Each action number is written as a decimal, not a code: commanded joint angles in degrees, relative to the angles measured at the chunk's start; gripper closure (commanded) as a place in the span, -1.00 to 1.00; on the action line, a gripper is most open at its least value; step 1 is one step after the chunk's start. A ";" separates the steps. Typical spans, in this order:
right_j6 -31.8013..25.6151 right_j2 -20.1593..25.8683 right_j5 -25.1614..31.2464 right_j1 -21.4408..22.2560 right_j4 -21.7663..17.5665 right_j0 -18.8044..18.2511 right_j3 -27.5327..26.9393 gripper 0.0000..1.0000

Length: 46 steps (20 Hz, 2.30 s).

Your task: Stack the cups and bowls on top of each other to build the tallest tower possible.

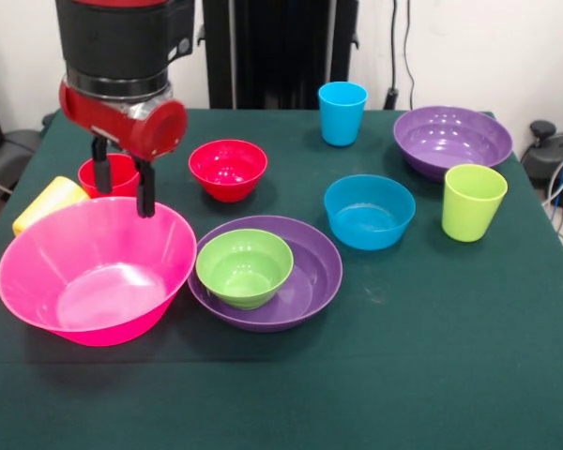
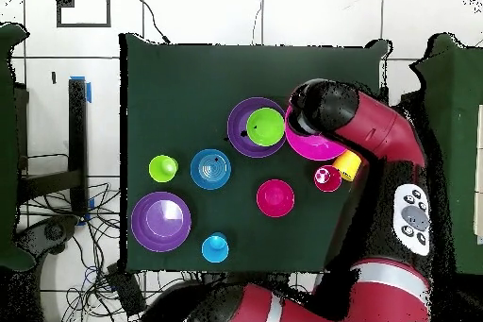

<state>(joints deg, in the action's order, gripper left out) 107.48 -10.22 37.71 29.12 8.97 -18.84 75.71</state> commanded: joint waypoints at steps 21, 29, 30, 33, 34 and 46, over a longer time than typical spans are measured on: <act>10.16 3.24 5.61 -5.75 2.47 4.48 -2.24 -1.00; 7.96 4.18 -2.54 -10.08 1.05 3.01 -1.45 -1.00; 8.02 3.88 -3.15 -10.73 0.79 3.03 -1.79 -1.00; 8.06 3.70 -3.84 -11.35 0.80 3.03 -1.90 -1.00; 8.13 3.76 -3.92 -11.48 0.95 3.10 -1.83 -1.00; 11.89 3.55 5.66 -6.97 5.37 5.94 -4.64 -1.00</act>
<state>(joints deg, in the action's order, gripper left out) 108.59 -10.67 38.21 21.20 12.09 -14.40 74.10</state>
